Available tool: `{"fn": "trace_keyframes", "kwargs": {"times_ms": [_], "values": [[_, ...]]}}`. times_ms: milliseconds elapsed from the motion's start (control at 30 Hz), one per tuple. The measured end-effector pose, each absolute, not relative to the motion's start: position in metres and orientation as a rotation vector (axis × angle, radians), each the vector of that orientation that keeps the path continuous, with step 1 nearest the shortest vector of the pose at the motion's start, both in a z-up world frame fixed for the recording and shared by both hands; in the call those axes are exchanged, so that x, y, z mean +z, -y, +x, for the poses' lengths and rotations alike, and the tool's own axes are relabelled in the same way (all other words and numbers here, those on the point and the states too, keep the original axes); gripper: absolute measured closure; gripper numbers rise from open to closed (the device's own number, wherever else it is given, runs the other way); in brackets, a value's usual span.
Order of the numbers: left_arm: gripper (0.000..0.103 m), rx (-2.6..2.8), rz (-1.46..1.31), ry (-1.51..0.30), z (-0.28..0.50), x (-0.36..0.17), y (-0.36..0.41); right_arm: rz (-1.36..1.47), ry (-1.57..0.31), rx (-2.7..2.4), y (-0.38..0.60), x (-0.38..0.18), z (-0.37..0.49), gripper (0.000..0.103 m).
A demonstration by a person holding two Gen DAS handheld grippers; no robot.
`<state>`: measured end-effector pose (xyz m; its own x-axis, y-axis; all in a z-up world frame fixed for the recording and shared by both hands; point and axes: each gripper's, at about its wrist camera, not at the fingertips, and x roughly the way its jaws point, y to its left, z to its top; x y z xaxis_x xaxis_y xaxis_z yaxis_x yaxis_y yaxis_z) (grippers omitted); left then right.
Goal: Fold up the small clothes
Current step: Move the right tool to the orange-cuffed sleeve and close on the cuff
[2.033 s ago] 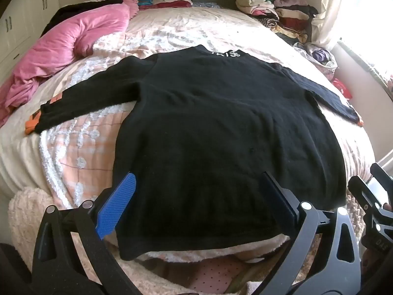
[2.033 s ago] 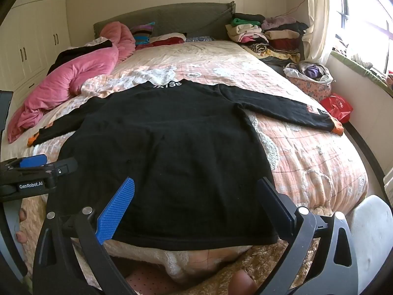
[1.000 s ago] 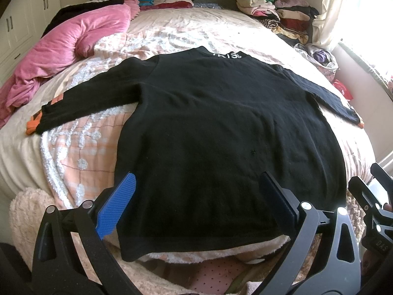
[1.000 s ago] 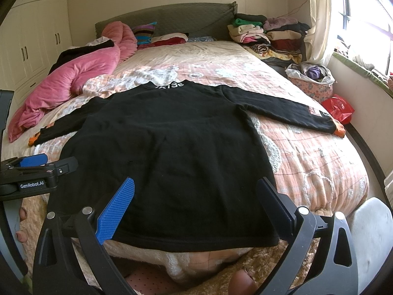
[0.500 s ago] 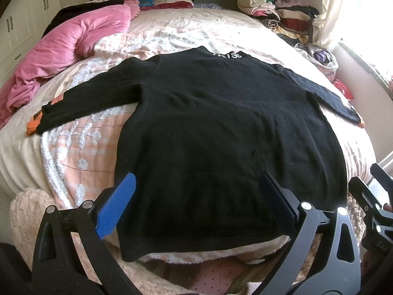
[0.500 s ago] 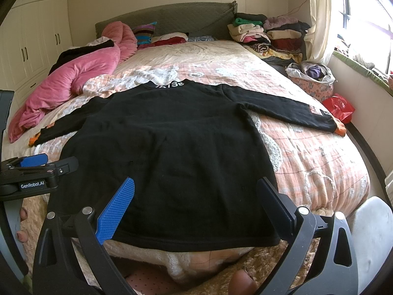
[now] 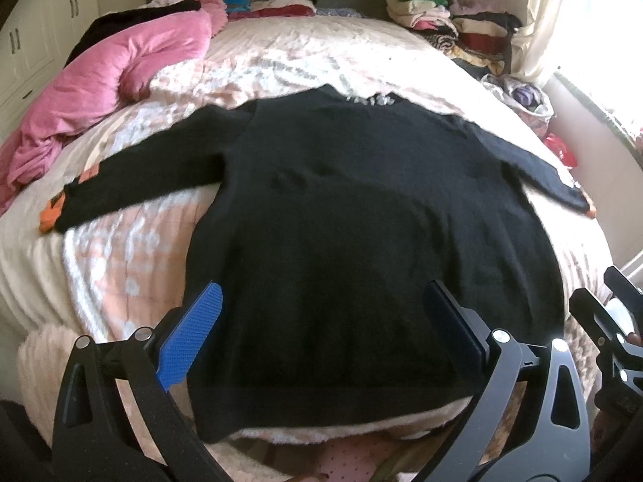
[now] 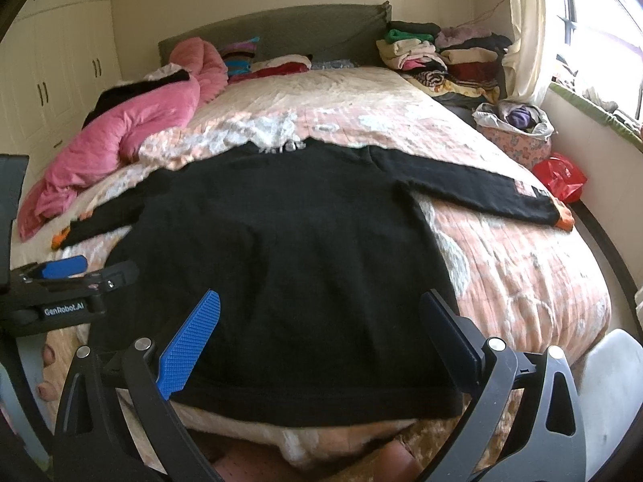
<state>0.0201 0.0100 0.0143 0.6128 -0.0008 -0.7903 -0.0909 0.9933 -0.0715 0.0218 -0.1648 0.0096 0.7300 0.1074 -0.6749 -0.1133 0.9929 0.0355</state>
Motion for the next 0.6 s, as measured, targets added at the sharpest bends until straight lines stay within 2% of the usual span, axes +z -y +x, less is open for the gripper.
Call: {"fn": "trace_keyframes", "kwargs": {"times_ms": [600], "values": [[0.009,0.054,-0.103,-0.856,0.105,0.043,0.005,0.049,-0.706,0.131,0.180,0.041,0.103,0.004]]}}
